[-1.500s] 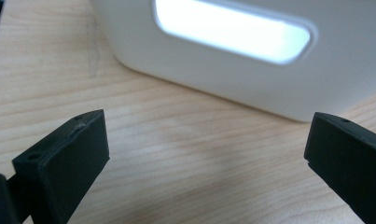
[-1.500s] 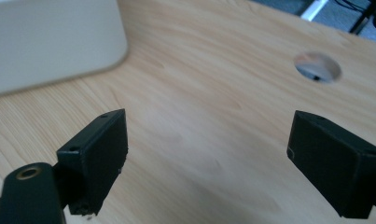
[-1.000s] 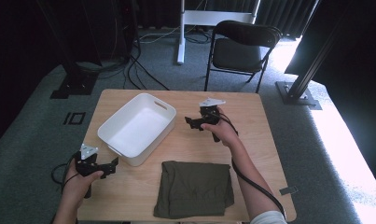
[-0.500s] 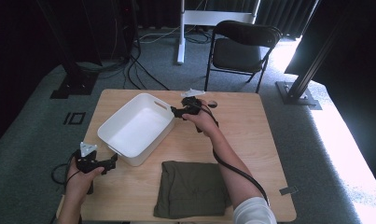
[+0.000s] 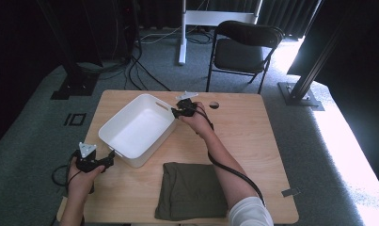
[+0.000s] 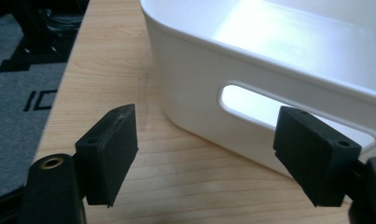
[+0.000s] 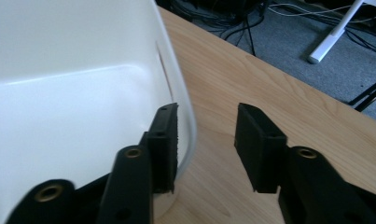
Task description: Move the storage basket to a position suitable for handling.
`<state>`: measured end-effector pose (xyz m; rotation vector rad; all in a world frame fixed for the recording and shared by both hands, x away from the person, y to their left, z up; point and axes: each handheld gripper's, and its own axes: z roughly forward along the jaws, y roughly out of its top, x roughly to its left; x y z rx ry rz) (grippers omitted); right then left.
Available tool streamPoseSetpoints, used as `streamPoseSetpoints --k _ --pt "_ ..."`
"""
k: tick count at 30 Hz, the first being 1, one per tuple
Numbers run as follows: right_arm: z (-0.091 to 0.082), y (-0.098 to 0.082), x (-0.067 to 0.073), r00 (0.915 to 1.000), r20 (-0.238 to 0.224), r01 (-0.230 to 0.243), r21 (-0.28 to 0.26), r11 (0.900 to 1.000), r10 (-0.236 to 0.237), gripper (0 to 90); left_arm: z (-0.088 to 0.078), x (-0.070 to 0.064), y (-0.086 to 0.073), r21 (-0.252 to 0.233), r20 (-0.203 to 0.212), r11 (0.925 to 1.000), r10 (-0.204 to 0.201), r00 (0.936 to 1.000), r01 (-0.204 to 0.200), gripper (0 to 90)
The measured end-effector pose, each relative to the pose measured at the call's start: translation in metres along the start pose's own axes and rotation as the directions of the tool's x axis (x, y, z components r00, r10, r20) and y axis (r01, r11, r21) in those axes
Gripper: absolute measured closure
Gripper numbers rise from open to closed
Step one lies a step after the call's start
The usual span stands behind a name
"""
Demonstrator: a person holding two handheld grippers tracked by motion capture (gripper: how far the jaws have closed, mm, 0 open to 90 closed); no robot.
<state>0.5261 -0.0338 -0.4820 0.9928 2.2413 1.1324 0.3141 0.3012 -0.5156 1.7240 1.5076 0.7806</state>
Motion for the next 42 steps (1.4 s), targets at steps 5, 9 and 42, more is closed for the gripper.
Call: streamPoseSetpoints --k 5,9,42 --pt "0.0 0.001 0.006 0.9997 -0.02 0.018 0.028 0.999 -0.018 74.4 0.007 -0.002 0.0 -0.006 0.002 0.9999 0.009 1.0 -0.009 35.6" --pt "-0.002 0.001 0.008 0.9998 -0.016 0.013 0.047 0.999 -0.012 76.6 0.011 -0.001 0.002 -0.014 -0.028 0.9998 0.015 0.9995 -0.016 47.8" --pt "-0.044 -0.023 -0.001 0.9974 0.003 -0.072 0.093 0.993 0.072 75.4 0.038 -0.029 0.024 -0.011 -0.115 0.9999 0.011 0.9933 -0.012 85.2"
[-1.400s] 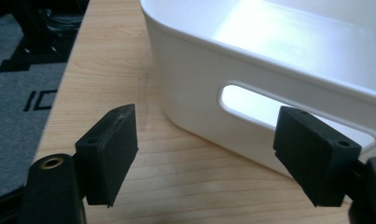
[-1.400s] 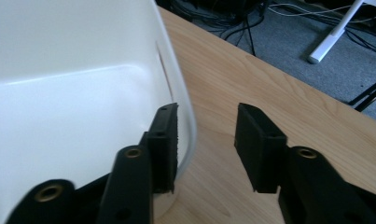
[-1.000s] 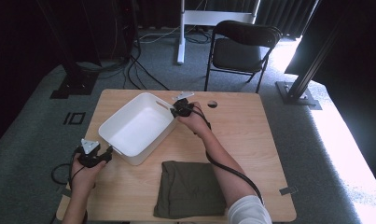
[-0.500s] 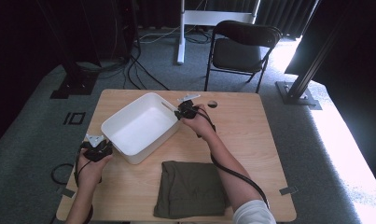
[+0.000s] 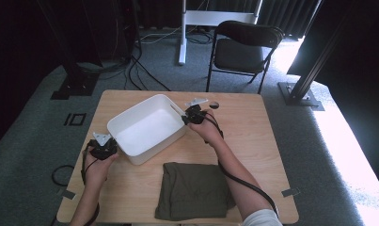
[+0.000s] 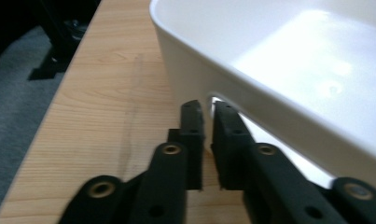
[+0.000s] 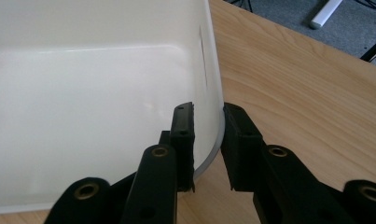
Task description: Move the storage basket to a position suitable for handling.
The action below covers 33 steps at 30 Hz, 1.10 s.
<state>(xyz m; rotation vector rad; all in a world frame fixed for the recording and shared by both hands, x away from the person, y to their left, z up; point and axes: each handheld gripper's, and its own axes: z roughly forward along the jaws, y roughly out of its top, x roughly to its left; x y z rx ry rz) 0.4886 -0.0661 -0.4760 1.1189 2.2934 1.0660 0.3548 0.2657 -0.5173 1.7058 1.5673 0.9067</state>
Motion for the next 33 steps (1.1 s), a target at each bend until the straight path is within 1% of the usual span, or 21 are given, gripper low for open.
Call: streamPoseSetpoints --k 1,2,5,6,7,8,11,12,15,18,19,21,22,25,27,29,33 --pt "-0.003 -0.002 0.0 1.0 -0.001 -0.005 -0.001 1.0 0.005 75.1 0.001 -0.001 0.001 -0.001 -0.006 1.0 0.008 0.9999 -0.008 85.3" --pt "-0.005 -0.004 0.0 1.0 0.001 -0.009 0.001 1.0 0.009 75.0 0.002 -0.004 0.001 -0.005 -0.001 0.9999 0.01 0.9999 -0.01 87.4" --pt "-0.008 -0.006 -0.001 0.9999 0.003 -0.014 0.004 1.0 0.014 74.6 0.004 -0.005 0.001 -0.017 0.001 0.9996 0.021 0.9998 -0.021 87.6" --pt "-0.012 -0.009 -0.002 0.9996 0.002 -0.026 0.007 1.0 0.026 74.9 0.006 -0.007 0.002 -0.019 0.007 0.9996 0.022 0.9997 -0.022 87.6" --pt "-0.012 -0.009 -0.002 0.9996 0.002 -0.026 0.007 1.0 0.026 74.9 0.006 -0.007 0.002 -0.019 0.007 0.9996 0.022 0.9997 -0.022 87.6" --pt "-0.016 -0.011 -0.004 0.999 -0.003 -0.044 0.01 0.999 0.044 75.6 0.007 -0.008 0.003 -0.024 0.011 0.9995 0.02 0.9997 -0.02 87.6" --pt "-0.019 -0.014 -0.005 0.9989 0.002 -0.046 0.014 0.999 0.046 76.5 0.009 -0.01 0.003 -0.027 0.017 0.9994 0.021 0.9996 -0.02 87.6" --pt "-0.023 -0.016 -0.006 0.9989 0.011 -0.046 0.017 0.999 0.046 77.1 0.01 -0.011 0.004 -0.03 0.026 0.9994 0.017 0.9995 -0.016 87.5" --pt "-0.027 -0.018 -0.008 0.9987 0.015 -0.049 0.02 0.999 0.048 77.9 0.012 -0.014 0.005 -0.033 0.036 0.9992 0.024 0.9991 -0.023 87.6" --pt "-0.029 -0.02 -0.009 0.9984 0.016 -0.055 0.021 0.998 0.055 77.9 0.013 -0.015 0.006 -0.032 0.037 0.9992 0.026 0.999 -0.025 87.6" --pt "-0.031 -0.021 -0.01 0.9983 0.013 -0.057 0.023 0.998 0.057 77.8 0.015 -0.016 0.008 -0.031 0.04 0.9988 0.039 0.9985 -0.037 87.6" --pt "-0.035 -0.025 -0.01 0.9979 0.017 -0.063 0.029 0.998 0.062 77.2 0.016 -0.018 0.008 -0.033 0.045 0.9989 0.036 0.9983 -0.035 87.6" --pt "-0.037 -0.026 -0.01 0.9978 0.016 -0.064 0.032 0.997 0.064 77.0 0.017 -0.018 0.009 -0.031 0.047 0.9985 0.046 0.9978 -0.045 87.6" --pt "-0.041 -0.029 -0.01 0.9972 0.016 -0.073 0.033 0.997 0.073 76.5 0.019 -0.02 0.011 -0.035 0.058 0.9983 0.049 0.9971 -0.047 87.7" --pt "-0.047 -0.034 -0.009 0.9962 0.021 -0.085 0.042 0.996 0.084 75.6 0.021 -0.022 0.012 -0.036 0.066 0.9981 0.051 0.9965 -0.049 87.6" --pt "-0.051 -0.037 -0.009 0.996 0.03 -0.085 0.043 0.995 0.084 75.1 0.024 -0.023 0.013 -0.041 0.08 0.9983 0.044 0.9958 -0.041 87.7" --pt "-0.057 -0.043 -0.011 0.9943 0.035 -0.102 0.044 0.994 0.1 74.7 0.03 -0.026 0.016 -0.035 0.102 0.9988 0.037 0.9941 -0.034 87.7"
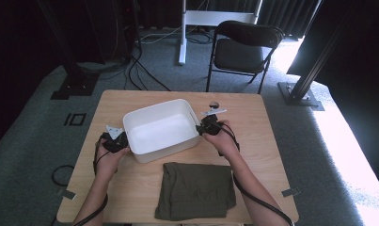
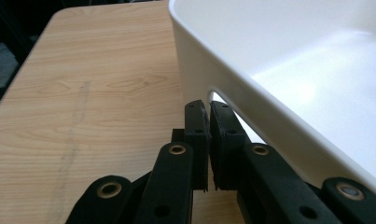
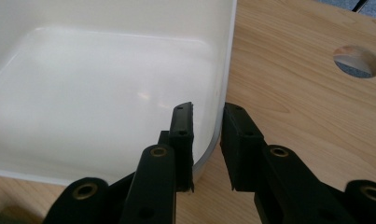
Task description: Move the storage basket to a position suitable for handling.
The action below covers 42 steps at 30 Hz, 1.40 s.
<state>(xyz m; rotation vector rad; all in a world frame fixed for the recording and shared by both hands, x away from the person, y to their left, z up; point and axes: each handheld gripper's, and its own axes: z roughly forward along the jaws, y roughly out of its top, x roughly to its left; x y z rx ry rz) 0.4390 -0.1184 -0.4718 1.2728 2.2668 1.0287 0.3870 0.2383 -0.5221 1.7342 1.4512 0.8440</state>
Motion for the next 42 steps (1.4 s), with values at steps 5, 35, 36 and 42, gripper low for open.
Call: streamPoseSetpoints --k 5,35,36,42 --pt "-0.006 -0.005 -0.004 0.9999 0.003 -0.01 -0.001 1.0 0.01 74.1 0.006 -0.002 0.003 -0.003 0.008 1.0 0.007 0.9999 -0.007 87.6" --pt "-0.029 -0.026 -0.015 0.9978 -0.034 -0.056 0.004 0.998 0.056 68.9 0.045 -0.008 0.031 0.017 -0.01 0.9987 0.048 0.9988 -0.048 86.1" --pt "-0.03 -0.027 -0.015 0.9974 -0.038 -0.06 0.004 0.998 0.061 68.9 0.046 -0.008 0.032 0.018 -0.012 0.9988 0.047 0.9988 -0.046 86.1" --pt "-0.033 -0.03 -0.016 0.9955 -0.044 -0.084 0.005 0.996 0.084 67.6 0.052 -0.011 0.035 0.022 -0.018 0.9985 0.05 0.9986 -0.05 86.1"
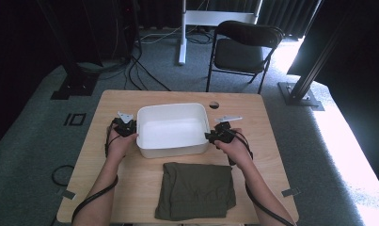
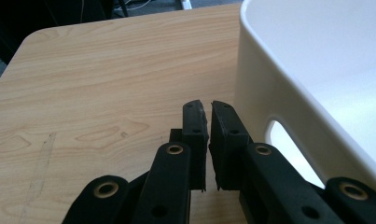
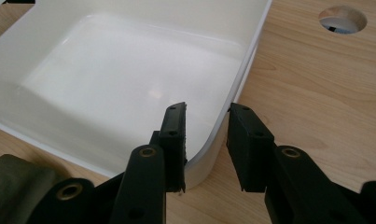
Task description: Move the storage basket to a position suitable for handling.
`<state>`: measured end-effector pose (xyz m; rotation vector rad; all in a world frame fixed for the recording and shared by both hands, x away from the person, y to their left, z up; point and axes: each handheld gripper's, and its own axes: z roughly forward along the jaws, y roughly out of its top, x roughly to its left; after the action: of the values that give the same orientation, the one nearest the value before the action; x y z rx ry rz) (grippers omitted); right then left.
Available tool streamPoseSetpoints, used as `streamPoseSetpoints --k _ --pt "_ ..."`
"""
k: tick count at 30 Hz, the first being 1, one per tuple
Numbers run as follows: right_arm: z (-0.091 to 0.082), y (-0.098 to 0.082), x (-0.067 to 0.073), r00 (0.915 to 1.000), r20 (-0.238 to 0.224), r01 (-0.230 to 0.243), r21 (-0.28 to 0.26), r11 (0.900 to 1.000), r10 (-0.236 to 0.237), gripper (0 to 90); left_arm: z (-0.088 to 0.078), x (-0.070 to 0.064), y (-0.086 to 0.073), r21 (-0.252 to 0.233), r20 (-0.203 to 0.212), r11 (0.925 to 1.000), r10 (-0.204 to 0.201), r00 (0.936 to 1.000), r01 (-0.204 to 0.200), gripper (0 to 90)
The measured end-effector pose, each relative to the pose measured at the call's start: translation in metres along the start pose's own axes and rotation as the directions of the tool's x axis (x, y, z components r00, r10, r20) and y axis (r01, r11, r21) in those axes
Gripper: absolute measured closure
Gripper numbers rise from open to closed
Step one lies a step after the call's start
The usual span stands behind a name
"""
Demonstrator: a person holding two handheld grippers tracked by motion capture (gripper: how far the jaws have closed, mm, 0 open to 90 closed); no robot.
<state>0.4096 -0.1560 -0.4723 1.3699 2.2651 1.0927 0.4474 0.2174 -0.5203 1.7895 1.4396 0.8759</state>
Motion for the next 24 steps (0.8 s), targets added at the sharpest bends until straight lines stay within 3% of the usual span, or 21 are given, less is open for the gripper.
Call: streamPoseSetpoints --k 6,10,11,12,14,15,18,21,23,24 --pt "-0.003 -0.005 -0.003 0.9994 -0.02 -0.03 -0.016 0.999 0.029 65.0 0.004 0.0 0.004 0.0 0.002 0.9999 -0.016 0.9999 0.016 83.4" --pt "-0.004 -0.005 -0.004 0.9988 -0.032 -0.038 -0.039 0.999 0.036 60.9 -0.002 0.006 0.007 -0.011 0.012 0.9992 -0.038 0.9992 0.038 81.6" --pt "-0.005 -0.005 -0.005 0.9988 -0.031 -0.04 -0.05 0.998 0.038 59.6 -0.013 0.011 0.011 -0.021 0.042 0.9977 -0.064 0.997 0.065 81.6" --pt "-0.008 -0.001 -0.007 0.9987 -0.022 -0.047 -0.086 0.995 0.046 56.5 -0.017 0.013 0.012 -0.022 0.043 0.9975 -0.067 0.9968 0.068 76.5" --pt "-0.01 0.002 -0.008 0.9987 -0.008 -0.052 -0.114 0.992 0.051 53.7 -0.026 0.016 0.015 -0.04 0.051 0.9958 -0.081 0.9954 0.083 76.4" --pt "-0.01 0.005 -0.009 0.9986 -0.005 -0.052 -0.127 0.99 0.052 52.2 -0.032 0.016 0.017 -0.046 0.087 0.995 -0.085 0.9926 0.089 70.5" --pt "-0.01 0.011 -0.011 0.9979 0.027 -0.053 -0.178 0.983 0.058 48.6 -0.043 0.014 0.018 -0.043 0.133 0.9958 -0.075 0.9883 0.081 61.3" --pt "-0.007 0.015 -0.013 0.9956 0.039 -0.075 -0.205 0.976 0.085 46.9 -0.052 0.01 0.017 -0.039 0.175 0.994 -0.094 0.98 0.102 60.6" --pt "-0.003 0.015 -0.012 0.9951 0.057 -0.067 -0.204 0.977 0.081 46.9 -0.055 0.006 0.015 -0.036 0.214 0.995 -0.083 0.9733 0.093 52.2" --pt "0.0 0.014 -0.012 0.9946 0.061 -0.07 -0.204 0.976 0.084 46.5 -0.055 0.005 0.015 -0.038 0.232 0.9948 -0.083 0.9691 0.094 52.2"
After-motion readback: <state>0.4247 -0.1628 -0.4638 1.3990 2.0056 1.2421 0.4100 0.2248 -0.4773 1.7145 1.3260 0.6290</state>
